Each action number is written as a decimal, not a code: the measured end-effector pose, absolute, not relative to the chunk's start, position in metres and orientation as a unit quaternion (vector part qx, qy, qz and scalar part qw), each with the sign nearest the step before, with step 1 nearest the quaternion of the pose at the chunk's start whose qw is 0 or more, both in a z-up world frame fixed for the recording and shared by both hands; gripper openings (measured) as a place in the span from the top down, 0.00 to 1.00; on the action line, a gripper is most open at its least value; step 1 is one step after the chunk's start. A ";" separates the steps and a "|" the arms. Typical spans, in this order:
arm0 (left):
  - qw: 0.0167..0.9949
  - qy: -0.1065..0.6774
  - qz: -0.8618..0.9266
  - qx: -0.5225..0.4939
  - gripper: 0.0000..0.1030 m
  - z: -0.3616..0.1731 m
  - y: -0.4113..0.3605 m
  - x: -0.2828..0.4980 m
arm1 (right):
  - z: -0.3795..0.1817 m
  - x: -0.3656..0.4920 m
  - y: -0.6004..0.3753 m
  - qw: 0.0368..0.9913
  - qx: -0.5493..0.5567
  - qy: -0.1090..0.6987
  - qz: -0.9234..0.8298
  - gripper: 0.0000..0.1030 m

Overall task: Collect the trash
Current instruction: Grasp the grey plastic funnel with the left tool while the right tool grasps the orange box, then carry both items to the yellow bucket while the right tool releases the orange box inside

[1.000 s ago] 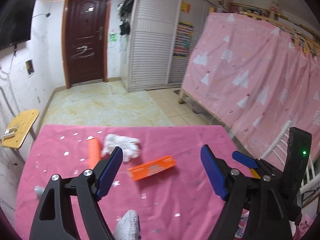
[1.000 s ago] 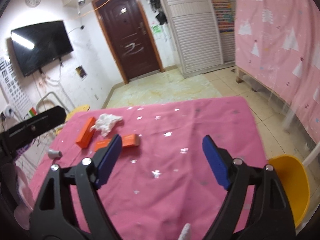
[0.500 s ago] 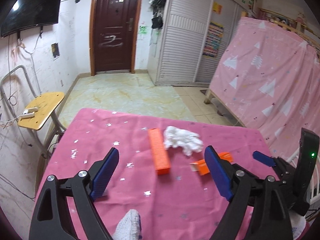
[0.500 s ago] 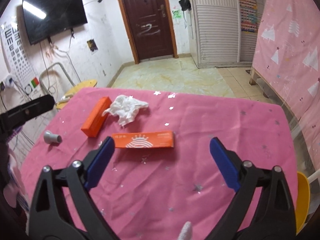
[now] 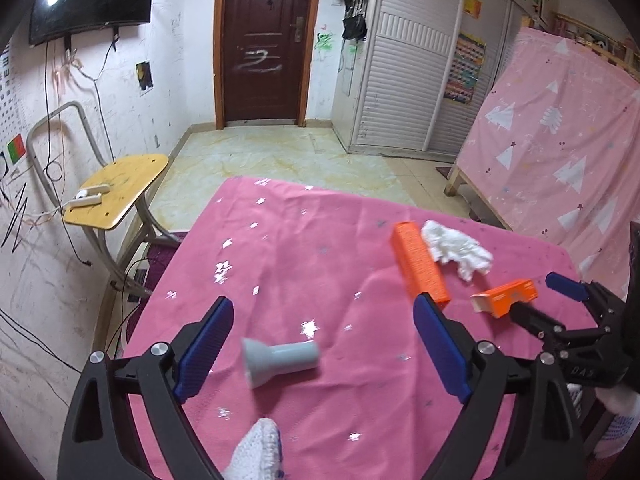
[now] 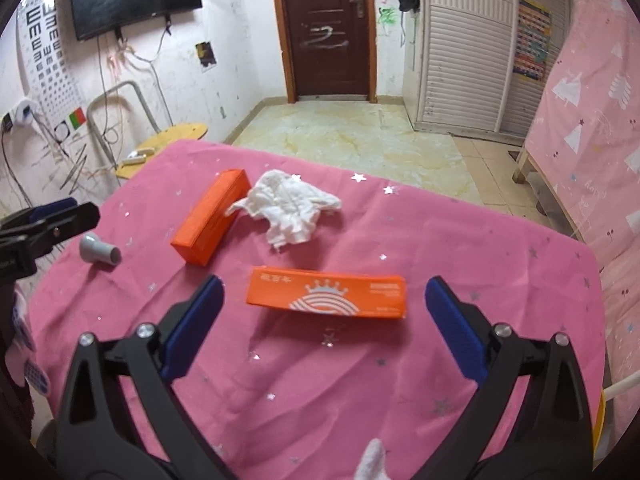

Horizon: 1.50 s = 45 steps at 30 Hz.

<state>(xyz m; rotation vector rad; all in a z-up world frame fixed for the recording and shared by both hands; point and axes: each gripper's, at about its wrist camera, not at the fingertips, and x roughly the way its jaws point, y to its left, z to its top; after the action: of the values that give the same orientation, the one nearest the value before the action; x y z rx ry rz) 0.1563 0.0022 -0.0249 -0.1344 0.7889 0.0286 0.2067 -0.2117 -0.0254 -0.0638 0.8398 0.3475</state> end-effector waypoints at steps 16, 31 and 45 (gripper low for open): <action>0.903 0.426 0.008 -0.056 0.16 -0.059 0.020 0.159 | -0.035 0.228 -0.193 0.883 -0.053 0.433 0.172 0.06; 0.896 0.442 0.012 -0.044 0.54 -0.069 0.014 0.163 | -0.040 0.228 -0.200 0.886 -0.044 0.433 0.158 0.15; 0.906 0.422 -0.001 -0.038 0.57 -0.049 -0.007 0.151 | -0.028 0.208 -0.217 0.901 -0.022 0.406 0.153 0.15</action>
<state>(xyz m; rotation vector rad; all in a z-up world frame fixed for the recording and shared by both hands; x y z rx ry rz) 0.1508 -0.0067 -0.0492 -0.0781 0.8725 -0.0026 0.2083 -0.2171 -0.0283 -0.0453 0.8401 0.3157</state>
